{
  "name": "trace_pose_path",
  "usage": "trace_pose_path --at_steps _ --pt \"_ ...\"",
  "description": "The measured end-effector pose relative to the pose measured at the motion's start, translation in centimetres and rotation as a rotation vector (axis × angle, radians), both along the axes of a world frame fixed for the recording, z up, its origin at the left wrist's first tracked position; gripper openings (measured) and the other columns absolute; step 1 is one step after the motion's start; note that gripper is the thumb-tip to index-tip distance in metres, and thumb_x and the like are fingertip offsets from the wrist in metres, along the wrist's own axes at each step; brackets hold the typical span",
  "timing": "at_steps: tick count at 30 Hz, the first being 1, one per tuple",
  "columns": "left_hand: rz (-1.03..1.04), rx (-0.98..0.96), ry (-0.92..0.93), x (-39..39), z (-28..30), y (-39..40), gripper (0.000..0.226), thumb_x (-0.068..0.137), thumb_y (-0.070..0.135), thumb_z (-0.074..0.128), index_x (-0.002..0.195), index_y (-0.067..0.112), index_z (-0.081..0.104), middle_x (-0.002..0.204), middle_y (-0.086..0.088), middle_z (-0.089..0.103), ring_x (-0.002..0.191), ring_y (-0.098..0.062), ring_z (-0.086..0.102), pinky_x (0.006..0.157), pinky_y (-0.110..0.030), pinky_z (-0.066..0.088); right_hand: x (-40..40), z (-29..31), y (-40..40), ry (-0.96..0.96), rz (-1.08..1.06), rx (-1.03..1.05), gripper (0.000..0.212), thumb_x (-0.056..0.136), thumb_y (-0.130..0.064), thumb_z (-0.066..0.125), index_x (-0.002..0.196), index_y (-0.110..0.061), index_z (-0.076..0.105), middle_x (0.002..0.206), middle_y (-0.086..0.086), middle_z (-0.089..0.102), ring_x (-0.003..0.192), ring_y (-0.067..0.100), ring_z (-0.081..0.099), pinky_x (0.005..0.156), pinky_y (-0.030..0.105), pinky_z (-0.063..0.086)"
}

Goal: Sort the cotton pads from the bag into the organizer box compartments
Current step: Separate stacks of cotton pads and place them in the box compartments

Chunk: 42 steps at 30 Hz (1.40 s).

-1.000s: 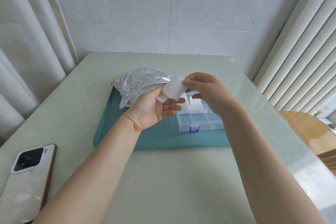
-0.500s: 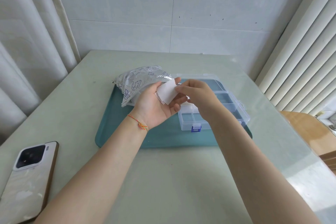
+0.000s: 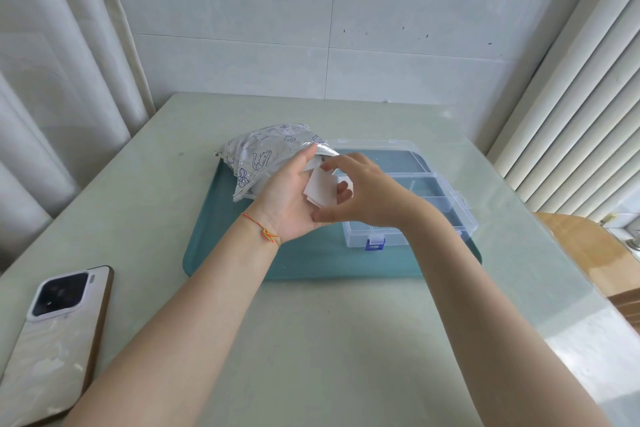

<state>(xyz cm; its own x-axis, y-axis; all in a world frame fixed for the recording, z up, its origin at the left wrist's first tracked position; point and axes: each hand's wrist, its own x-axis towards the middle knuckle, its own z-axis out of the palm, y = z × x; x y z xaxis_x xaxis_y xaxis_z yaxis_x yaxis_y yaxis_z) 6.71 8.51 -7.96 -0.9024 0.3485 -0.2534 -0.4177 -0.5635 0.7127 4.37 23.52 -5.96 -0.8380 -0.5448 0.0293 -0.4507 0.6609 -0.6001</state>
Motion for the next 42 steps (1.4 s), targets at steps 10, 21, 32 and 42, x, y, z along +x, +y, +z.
trace_pose_path --at_steps 10,21,32,42 --pt "0.017 -0.126 0.087 -0.1 -0.7 0.1 0.033 0.085 0.044 0.07 0.111 0.024 0.063 0.092 0.004 0.058 0.082 -0.01 0.055 0.074 -0.025 0.05 0.6 0.3 -0.4 0.176 0.009 0.117 0.065 0.075 -0.047 0.076 0.13 -0.03 0.047 0.129 -0.005 0.041 0.125 0.018 0.034 0.107 0.04 0.031" --pt "0.051 -0.13 0.117 0.1 -0.3 0.5 0.036 0.09 0.051 0.059 0.109 0.02 0.06 0.084 0.003 0.059 0.073 -0.011 0.057 0.066 -0.023 0.047 0.8 0.1 -0.6 0.243 0.036 0.158 0.076 0.069 -0.053 0.079 0.133 -0.037 0.042 0.129 -0.009 0.039 0.121 0.016 0.032 0.097 0.034 0.025" --pt "0.258 -0.402 0.075 0.2 1.8 -1.7 0.015 0.099 0.011 0.047 0.09 0.015 0.059 0.055 0.005 0.039 0.036 -0.005 0.028 0.037 -0.014 0.015 -0.5 0.8 -0.7 0.001 -0.297 -0.348 0.018 0.088 -0.011 0.057 0.099 -0.018 0.069 0.095 -0.004 0.07 0.088 0.01 0.063 0.08 0.024 0.051" --pt "0.557 -0.606 0.153 0.4 1.9 -6.6 0.018 0.083 -0.001 0.035 0.072 0.012 0.039 0.053 -0.007 0.049 0.037 -0.015 0.034 0.046 -0.017 0.014 -1.5 -1.5 -7.9 -0.664 -0.507 -0.728 0.005 0.095 -0.002 0.053 0.091 -0.004 0.05 0.082 0.014 0.055 0.056 0.023 0.062 0.048 0.026 0.056"
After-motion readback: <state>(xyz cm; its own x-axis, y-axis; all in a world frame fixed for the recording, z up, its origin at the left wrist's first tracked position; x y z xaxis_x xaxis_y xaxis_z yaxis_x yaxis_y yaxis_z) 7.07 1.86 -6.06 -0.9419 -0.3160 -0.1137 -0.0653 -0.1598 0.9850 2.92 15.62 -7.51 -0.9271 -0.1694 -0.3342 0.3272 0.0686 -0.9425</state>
